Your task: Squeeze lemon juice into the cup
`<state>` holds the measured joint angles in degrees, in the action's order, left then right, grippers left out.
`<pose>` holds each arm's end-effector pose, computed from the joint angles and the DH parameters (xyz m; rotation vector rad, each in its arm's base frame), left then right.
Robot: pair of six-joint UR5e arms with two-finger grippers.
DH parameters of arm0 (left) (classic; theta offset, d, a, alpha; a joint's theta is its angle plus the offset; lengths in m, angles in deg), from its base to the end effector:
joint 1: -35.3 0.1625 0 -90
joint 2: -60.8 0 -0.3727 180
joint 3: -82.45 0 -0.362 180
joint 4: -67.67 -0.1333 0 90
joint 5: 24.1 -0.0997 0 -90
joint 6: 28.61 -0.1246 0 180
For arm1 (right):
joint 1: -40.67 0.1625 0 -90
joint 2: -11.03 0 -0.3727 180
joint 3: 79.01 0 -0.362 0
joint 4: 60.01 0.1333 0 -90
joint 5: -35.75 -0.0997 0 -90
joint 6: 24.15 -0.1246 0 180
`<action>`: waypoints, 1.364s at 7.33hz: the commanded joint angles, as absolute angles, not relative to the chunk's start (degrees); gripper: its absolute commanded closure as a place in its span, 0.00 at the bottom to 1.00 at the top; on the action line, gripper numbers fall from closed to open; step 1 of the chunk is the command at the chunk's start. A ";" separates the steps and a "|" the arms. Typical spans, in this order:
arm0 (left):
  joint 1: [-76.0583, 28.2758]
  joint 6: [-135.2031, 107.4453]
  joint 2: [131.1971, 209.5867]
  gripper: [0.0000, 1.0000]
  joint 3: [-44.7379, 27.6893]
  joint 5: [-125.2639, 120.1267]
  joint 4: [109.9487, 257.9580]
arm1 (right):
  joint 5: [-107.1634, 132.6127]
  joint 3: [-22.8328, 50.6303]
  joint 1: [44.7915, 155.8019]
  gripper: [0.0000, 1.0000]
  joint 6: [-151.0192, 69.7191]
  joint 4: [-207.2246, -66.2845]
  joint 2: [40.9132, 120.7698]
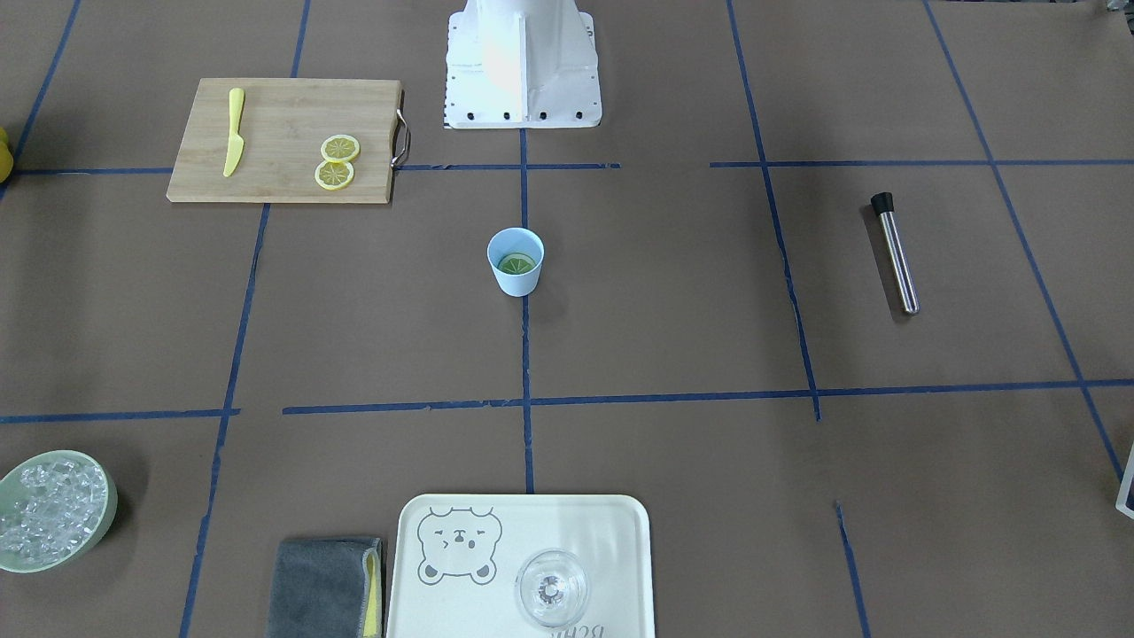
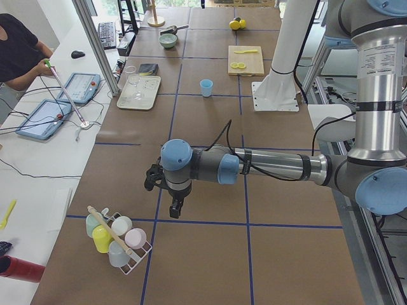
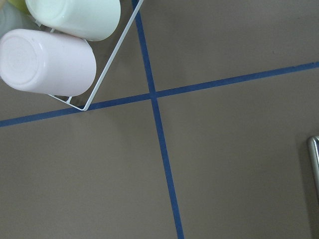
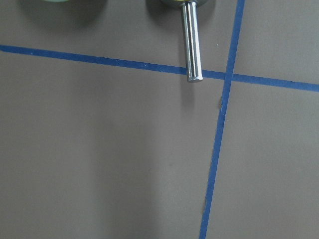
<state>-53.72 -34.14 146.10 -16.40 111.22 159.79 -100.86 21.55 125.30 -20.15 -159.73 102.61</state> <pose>-0.0372 -0.4399 0.5839 0.1351 0.7862 0.1508 0.0008 -0.4479 0.5654 -0.0219 -0.8141 -0.1492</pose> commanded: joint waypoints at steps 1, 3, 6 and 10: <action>-53.73 -34.23 145.88 0.00 -15.30 111.33 160.66 | -100.92 21.27 124.43 0.00 -20.11 -159.50 102.61; -53.73 -34.23 146.14 0.00 -15.29 110.99 161.10 | -100.92 21.10 124.25 0.00 -20.89 -159.50 102.35; -53.38 -34.41 147.89 0.00 -14.33 110.90 160.48 | -100.92 20.40 124.34 0.00 -20.98 -159.59 102.88; -53.47 -34.32 147.99 0.00 -13.97 110.81 159.70 | -100.92 17.68 124.34 0.00 -20.98 -159.50 103.06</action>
